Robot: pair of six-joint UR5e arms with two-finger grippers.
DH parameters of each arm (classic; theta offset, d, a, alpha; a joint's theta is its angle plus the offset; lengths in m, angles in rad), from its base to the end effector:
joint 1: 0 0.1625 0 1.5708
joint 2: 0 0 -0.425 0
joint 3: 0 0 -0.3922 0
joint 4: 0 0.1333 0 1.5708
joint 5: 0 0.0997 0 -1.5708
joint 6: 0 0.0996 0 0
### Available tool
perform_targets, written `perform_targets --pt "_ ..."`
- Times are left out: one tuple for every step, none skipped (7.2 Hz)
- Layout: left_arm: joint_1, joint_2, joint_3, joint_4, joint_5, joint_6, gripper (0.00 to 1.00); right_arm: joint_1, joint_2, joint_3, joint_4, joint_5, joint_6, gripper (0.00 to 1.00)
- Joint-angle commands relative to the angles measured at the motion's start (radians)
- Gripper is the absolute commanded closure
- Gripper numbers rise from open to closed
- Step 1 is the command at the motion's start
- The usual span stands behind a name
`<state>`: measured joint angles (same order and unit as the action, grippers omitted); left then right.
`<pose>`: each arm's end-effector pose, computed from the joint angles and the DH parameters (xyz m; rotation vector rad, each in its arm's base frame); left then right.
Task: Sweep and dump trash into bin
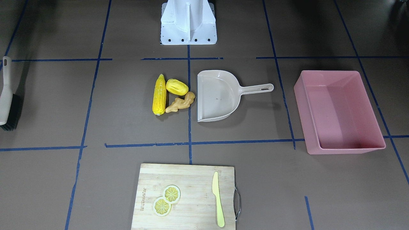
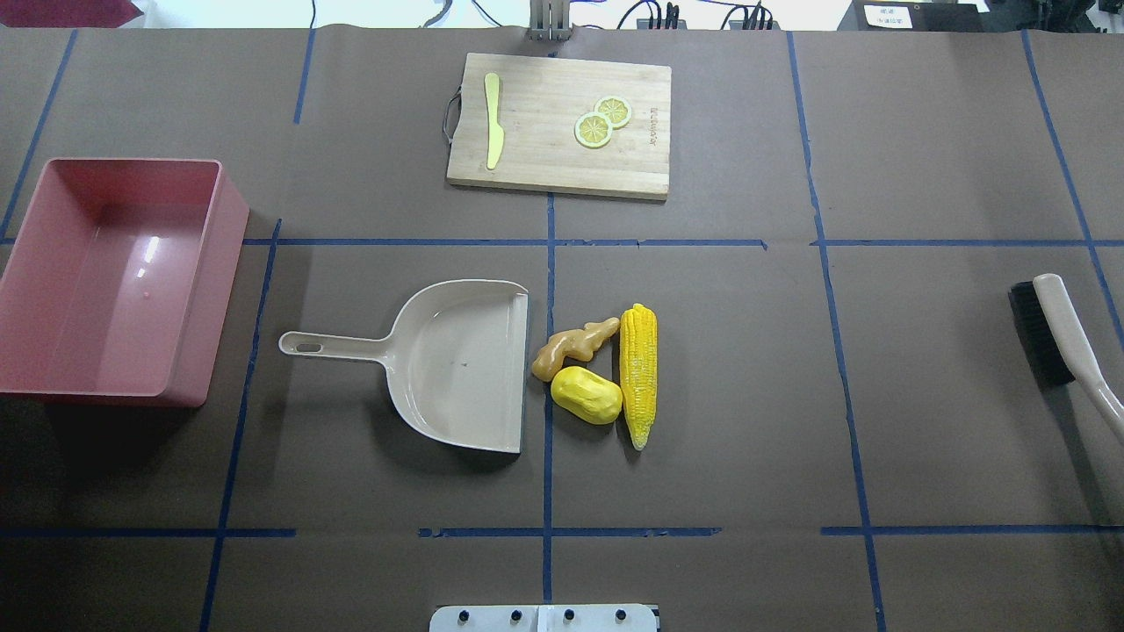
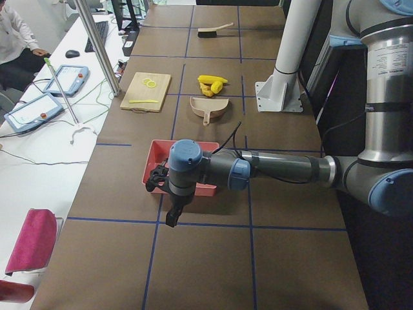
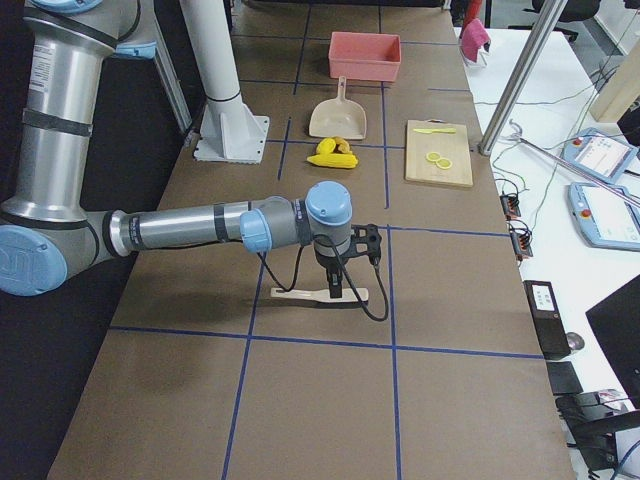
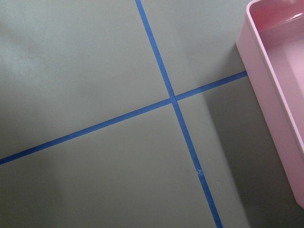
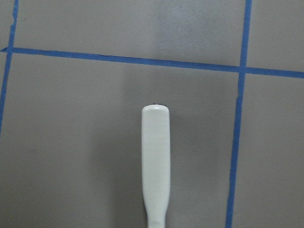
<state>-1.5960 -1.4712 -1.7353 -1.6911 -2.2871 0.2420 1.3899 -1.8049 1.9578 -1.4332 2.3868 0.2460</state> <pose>-0.0795 -0.4591 0.6154 0.2716 0.6864 0.2732 -0.0129 -0.4084 0.5530 0.0963 -0.8494 -0.0574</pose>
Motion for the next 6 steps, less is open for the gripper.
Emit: perform_targets --pt "0.004 -0.003 -0.001 -0.012 0.0 0.002 0.0 -0.159 -0.096 0.015 0.185 -0.088 0.204 0.0" --pt "0.004 -0.003 -0.001 -0.012 -0.002 0.002 0.0 -0.213 -0.12 -0.056 0.335 -0.125 0.284 0.0" --pt "0.004 -0.003 -0.003 -0.012 0.0 0.002 0.0 -0.273 -0.125 -0.145 0.458 -0.156 0.326 0.01" --pt "0.004 0.0 -0.004 -0.013 0.0 0.002 0.0 -0.329 -0.123 -0.227 0.55 -0.202 0.366 0.01" --pt "0.004 0.0 -0.003 -0.012 0.0 0.003 0.0 -0.368 -0.122 -0.237 0.589 -0.224 0.424 0.01" --pt "0.004 -0.003 -0.003 -0.012 0.0 0.003 0.0 -0.38 -0.122 -0.235 0.593 -0.222 0.426 0.01"
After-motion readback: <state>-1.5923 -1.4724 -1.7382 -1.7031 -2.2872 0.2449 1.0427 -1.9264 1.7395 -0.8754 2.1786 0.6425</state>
